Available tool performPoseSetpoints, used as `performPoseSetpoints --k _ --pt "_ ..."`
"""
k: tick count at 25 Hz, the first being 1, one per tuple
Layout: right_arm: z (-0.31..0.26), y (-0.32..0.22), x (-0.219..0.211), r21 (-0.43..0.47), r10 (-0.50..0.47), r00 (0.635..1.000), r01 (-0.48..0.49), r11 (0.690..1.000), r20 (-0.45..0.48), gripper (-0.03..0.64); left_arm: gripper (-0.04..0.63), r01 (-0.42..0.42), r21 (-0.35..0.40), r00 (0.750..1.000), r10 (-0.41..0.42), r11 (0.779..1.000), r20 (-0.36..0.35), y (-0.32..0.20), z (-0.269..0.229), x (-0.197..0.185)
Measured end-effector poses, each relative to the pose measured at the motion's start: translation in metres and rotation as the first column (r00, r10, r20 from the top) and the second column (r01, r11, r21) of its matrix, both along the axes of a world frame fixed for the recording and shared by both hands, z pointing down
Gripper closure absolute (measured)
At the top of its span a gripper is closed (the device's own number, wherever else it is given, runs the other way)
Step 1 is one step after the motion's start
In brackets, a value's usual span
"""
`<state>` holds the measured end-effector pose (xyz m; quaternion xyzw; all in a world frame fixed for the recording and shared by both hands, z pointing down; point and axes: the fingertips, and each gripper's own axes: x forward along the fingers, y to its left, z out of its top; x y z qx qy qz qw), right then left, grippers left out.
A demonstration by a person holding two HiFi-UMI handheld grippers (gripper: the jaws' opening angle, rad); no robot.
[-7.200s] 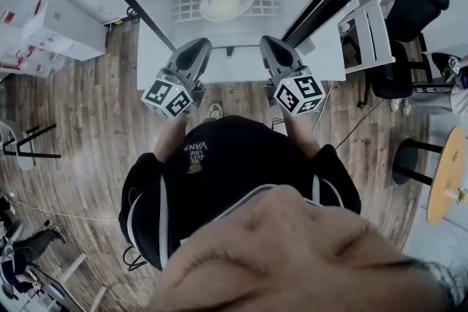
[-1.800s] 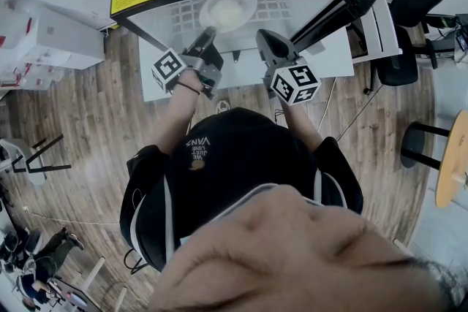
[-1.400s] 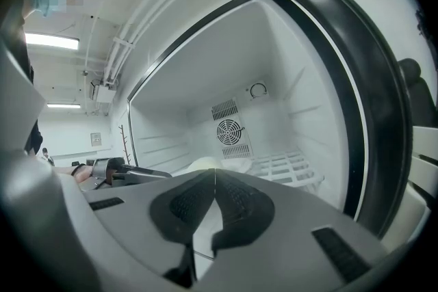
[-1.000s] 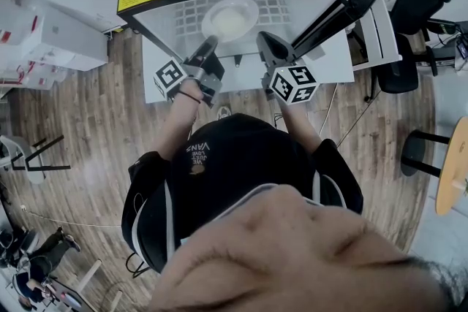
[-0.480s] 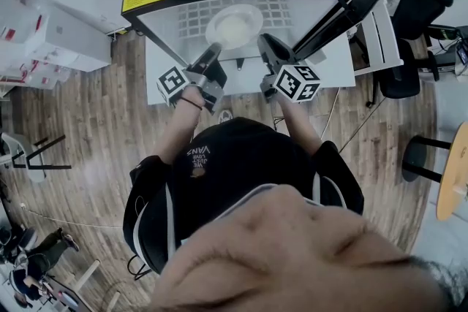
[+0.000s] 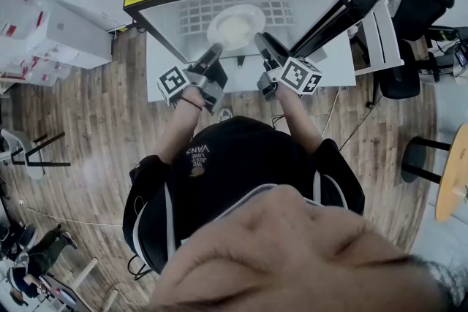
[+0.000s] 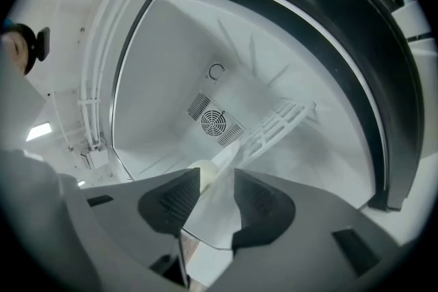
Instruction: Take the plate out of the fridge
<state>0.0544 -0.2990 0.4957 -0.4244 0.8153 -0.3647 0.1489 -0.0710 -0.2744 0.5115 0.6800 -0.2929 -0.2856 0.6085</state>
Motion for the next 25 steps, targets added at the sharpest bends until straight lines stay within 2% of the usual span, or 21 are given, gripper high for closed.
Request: performPoseSetpoints --k 7,13,16,25 --pt "0.0059 -0.0044 -0.0056 -0.059 -0.02 0.992 0.028 0.998 0.127 0.472 0.554 -0.016 0.005 1.0 0.016 1.0 -0.009 0.0027 -0.002 0.0028" --pt "0.0037 -0.0065 -0.0073 -0.06 -0.02 0.991 0.029 0.998 0.136 0.477 0.554 -0.024 0.005 1.0 0.024 1.0 -0.016 0.0033 -0.0065 0.0039" --pt "0.0013 -0.0062 -0.0088 -0.052 -0.029 0.99 0.037 0.998 0.135 0.512 0.554 -0.029 0.009 1.0 0.029 1.0 -0.006 0.0037 -0.0063 0.004" --pt "0.002 -0.0048 -0.0089 -0.063 -0.034 0.985 0.045 0.997 0.167 0.526 0.554 -0.033 0.019 0.999 0.033 0.999 -0.003 0.0032 -0.0073 0.0036"
